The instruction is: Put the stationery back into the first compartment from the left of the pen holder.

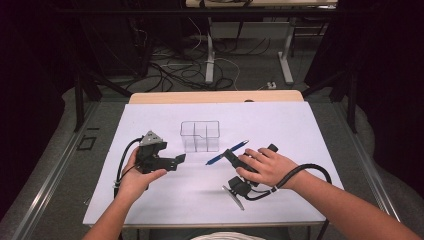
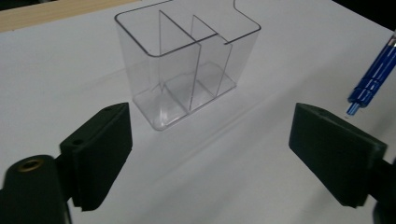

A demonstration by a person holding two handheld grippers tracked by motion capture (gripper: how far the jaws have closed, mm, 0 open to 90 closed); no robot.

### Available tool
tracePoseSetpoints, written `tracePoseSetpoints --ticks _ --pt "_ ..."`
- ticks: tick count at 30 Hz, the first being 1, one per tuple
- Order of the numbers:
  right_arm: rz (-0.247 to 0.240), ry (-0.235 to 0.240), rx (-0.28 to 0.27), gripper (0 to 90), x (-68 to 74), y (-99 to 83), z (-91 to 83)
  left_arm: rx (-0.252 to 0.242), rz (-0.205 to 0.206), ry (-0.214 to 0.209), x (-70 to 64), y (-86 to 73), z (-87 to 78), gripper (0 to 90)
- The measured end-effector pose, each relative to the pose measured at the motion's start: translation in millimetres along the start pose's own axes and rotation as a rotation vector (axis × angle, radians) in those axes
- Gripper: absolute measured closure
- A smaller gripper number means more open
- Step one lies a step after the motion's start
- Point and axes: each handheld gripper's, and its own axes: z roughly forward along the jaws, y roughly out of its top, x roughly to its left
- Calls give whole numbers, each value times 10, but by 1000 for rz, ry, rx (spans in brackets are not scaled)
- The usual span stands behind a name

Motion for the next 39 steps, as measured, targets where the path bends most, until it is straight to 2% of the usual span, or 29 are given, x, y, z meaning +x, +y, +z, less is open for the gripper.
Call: tracePoseSetpoints --ticks 2,5,8,11,13,15,18,19,20,21,23,25,26,27,28,29,30,31,32,34,36,37,38,39 --pt "-1 -1 1 797 0 5 6 1 9 -14 -30 19 6 158" --pt "-3 10 0 797 -3 9 16 14 48 -30 -84 61 16 183" --pt "7 18 -3 797 0 22 19 23 98 -44 -162 98 29 216" --pt "-3 5 -7 797 -7 32 24 32 143 -59 -234 125 44 248" --pt "-5 15 -11 797 -11 36 32 35 179 -66 -287 144 57 268" --pt "6 18 2 797 -7 50 24 46 211 -79 -355 163 69 281" --pt "-10 22 -11 797 -14 61 34 57 260 -92 -433 185 84 309" --pt "-6 20 -18 797 -10 65 39 40 274 -84 -459 187 105 311" --pt "-11 25 -11 797 -18 74 31 45 287 -86 -475 193 109 312" --pt "-3 28 -6 797 -15 82 27 57 295 -95 -496 204 110 311" --pt "-7 12 -32 797 -6 80 48 49 312 -96 -551 212 135 315" --pt "-20 33 16 797 -28 103 10 67 330 -107 -587 233 144 327" --pt "-20 44 22 797 -34 116 5 71 333 -113 -603 236 151 327" --pt "-18 17 -17 797 -15 104 36 77 339 -116 -622 241 158 333" --pt "-13 20 -19 797 -1 101 42 77 343 -123 -650 242 174 343" --pt "-8 14 -37 797 8 99 56 101 371 -128 -657 255 174 347" --pt "-20 7 -46 797 3 102 63 108 379 -128 -672 257 181 350" --pt "-31 44 26 797 -17 123 11 117 395 -131 -695 262 196 350" --pt "-41 47 31 797 -25 128 12 121 405 -131 -715 265 209 351" --pt "-17 15 -35 797 11 110 66 133 418 -136 -747 268 229 372" --pt "-4 4 -59 797 28 114 83 155 427 -136 -777 276 252 399" --pt "-13 5 -57 797 21 122 81 158 427 -136 -786 278 262 414" --pt "-16 33 -14 797 16 135 48 162 428 -140 -799 280 279 424" --pt "-20 35 -11 797 18 139 50 168 429 -150 -808 283 291 435"
